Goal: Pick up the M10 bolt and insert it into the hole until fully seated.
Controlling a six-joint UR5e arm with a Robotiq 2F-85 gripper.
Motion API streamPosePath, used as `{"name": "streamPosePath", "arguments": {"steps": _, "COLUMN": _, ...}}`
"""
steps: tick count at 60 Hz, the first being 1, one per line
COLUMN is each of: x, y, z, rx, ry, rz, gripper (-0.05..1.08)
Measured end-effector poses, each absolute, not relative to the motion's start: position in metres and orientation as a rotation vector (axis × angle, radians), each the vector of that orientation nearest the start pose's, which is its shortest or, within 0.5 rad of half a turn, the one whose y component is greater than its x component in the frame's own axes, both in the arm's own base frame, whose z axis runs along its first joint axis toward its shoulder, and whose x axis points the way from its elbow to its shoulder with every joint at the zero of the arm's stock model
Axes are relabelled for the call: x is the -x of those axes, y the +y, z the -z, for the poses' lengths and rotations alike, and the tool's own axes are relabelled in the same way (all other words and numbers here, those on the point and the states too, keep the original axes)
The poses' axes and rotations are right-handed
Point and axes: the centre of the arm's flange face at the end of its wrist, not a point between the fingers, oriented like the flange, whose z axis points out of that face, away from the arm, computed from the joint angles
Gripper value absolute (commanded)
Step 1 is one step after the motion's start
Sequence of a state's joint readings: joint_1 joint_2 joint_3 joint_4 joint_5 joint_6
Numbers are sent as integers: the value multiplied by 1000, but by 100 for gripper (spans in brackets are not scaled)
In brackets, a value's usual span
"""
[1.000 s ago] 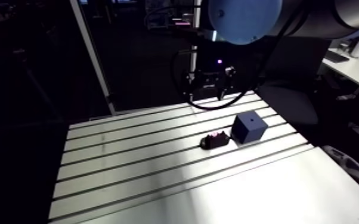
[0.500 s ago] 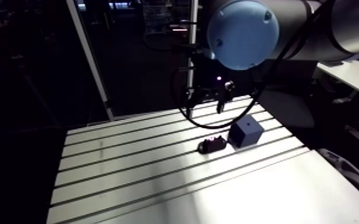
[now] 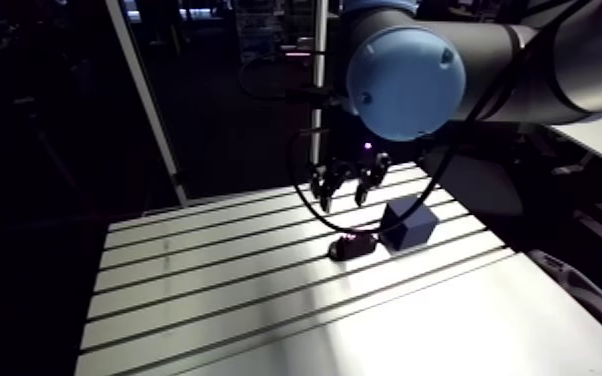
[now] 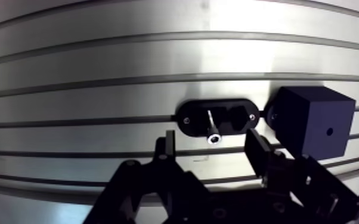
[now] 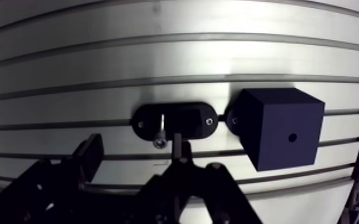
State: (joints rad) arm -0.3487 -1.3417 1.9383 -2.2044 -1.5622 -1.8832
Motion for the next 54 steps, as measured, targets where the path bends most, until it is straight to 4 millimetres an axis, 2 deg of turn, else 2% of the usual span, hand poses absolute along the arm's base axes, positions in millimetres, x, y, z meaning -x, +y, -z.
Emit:
{"name": "streamPosePath", "arguments": {"steps": 24, "x": 533, "y": 64, "z": -255, "rx": -56, "ry": 3170, "rz": -4, "gripper": 43}}
{"name": "streamPosePath", "arguments": {"steps": 54, "x": 530, "y": 65, "z": -248, "rx": -39, "ry": 3170, "rz": -5, "gripper": 46}}
